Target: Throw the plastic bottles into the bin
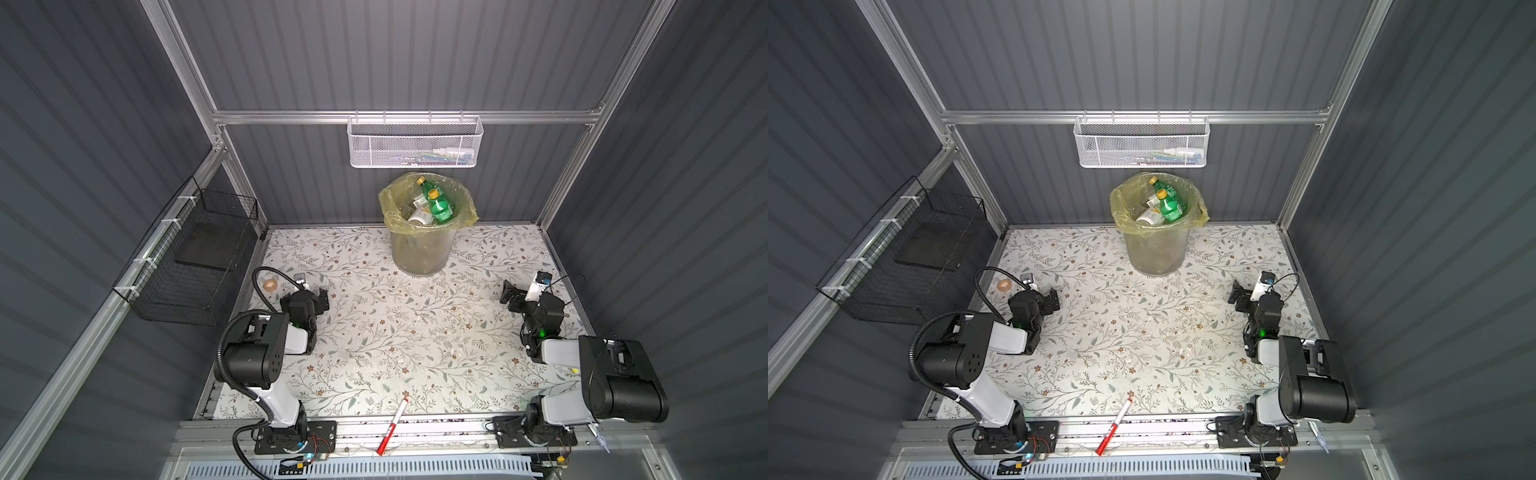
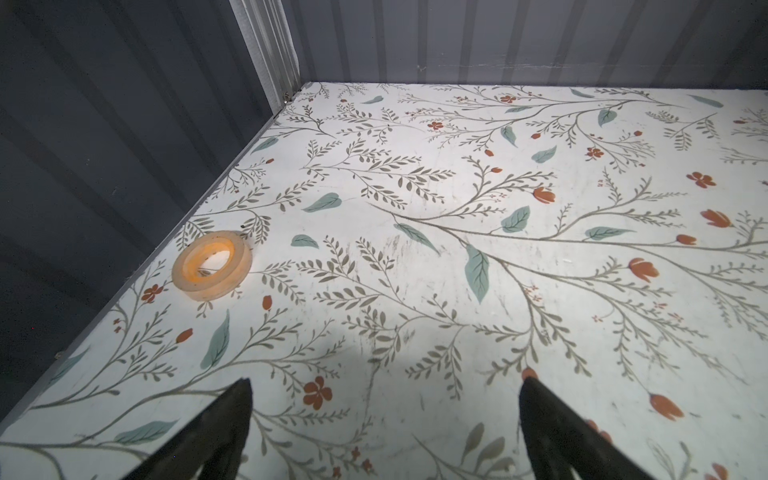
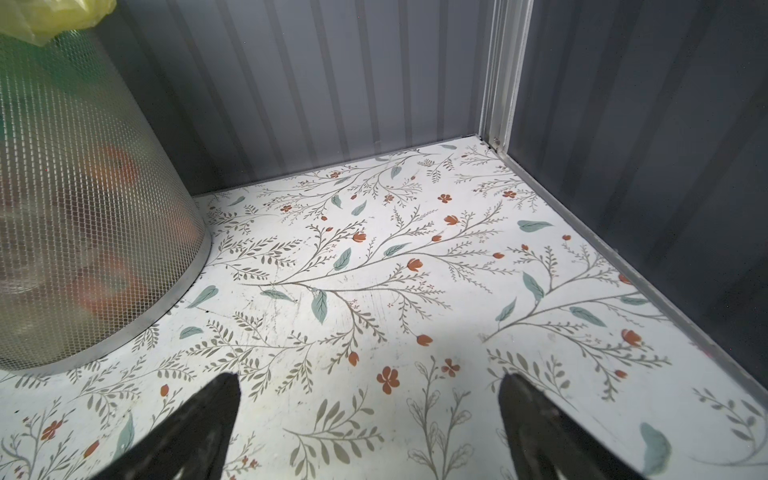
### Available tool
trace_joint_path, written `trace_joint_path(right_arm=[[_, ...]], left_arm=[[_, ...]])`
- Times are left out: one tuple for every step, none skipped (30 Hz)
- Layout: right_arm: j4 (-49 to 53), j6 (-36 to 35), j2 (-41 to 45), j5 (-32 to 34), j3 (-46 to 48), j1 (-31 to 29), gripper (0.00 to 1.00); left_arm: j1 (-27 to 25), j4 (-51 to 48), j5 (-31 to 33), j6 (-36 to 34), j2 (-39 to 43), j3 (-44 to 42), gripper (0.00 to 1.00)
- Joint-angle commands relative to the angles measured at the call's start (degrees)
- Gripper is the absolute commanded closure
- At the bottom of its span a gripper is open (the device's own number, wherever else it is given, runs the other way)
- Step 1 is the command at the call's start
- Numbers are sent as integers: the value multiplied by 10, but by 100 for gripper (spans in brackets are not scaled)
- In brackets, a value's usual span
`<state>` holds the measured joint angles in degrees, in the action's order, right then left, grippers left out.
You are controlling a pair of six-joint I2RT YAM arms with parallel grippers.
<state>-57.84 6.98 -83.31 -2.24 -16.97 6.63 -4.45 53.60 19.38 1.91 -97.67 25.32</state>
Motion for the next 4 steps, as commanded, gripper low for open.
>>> trace_joint_path(right_arm=[[-14,-8,-4,-6,0,-2,1],[-14,-7,-4,-6,0,-3,1],[-13,-7,-4,-5,1,-2,1],[-13,-8,-4,-6,0,-2,1]], left_arm=[[-1,-3,-7,-4,-7,11,0],[-2,-3,-7,-4,-6,11,0],[-1,0,-6,-6,-6,10,0],[-1,6,-6,-6,-5,6,0]])
